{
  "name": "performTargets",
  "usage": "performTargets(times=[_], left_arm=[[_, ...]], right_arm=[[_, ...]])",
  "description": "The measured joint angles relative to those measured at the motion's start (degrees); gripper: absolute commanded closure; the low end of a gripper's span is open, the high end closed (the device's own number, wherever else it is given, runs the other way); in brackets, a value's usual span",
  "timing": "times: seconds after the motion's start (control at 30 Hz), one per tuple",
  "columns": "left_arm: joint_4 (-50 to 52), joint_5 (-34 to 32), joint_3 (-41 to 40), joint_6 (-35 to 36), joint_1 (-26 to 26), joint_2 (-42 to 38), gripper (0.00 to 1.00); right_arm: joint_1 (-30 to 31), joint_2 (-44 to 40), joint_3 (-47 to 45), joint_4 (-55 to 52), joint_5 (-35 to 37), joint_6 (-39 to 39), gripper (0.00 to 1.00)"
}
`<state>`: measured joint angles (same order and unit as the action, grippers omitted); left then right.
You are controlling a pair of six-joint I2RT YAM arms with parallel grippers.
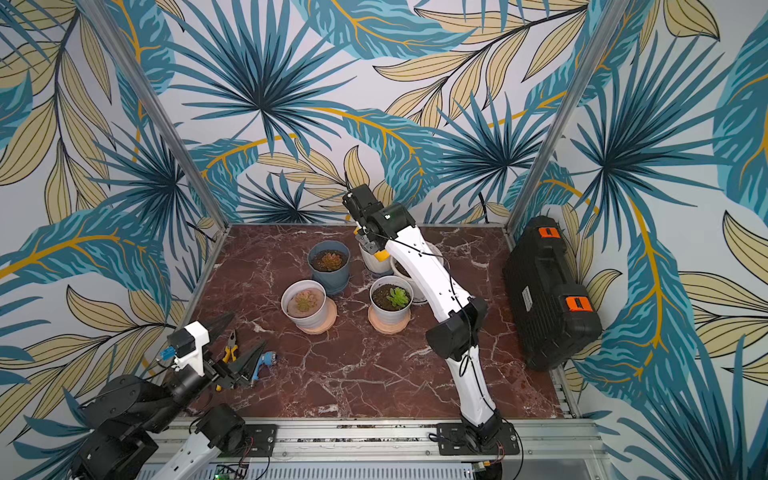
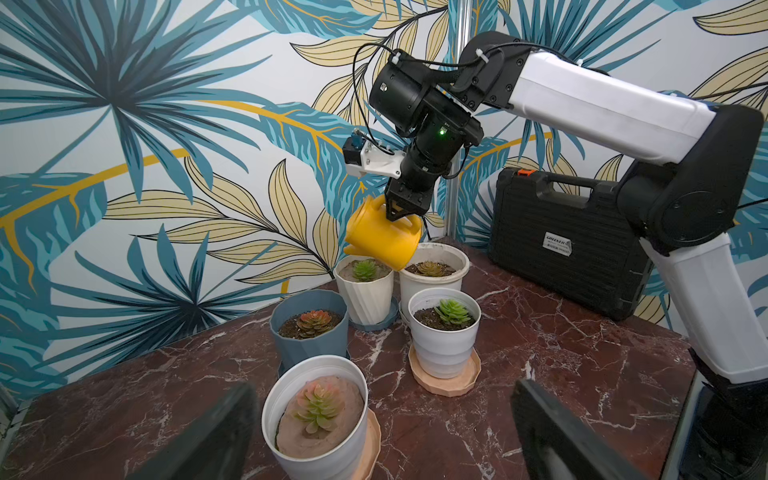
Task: Water the succulent around the soil edge
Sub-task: Water the soil of the potted plant with water.
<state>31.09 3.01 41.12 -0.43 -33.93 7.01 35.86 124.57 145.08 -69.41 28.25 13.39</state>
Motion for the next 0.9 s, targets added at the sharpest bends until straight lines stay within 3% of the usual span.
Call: performTargets(times=[0.9], left_arm=[[0.0, 0.0, 0.0, 0.0, 0.0, 0.0, 0.00]], right_arm=[[-1.7, 0.6, 0.1, 2.0, 2.6, 3.1, 0.95]])
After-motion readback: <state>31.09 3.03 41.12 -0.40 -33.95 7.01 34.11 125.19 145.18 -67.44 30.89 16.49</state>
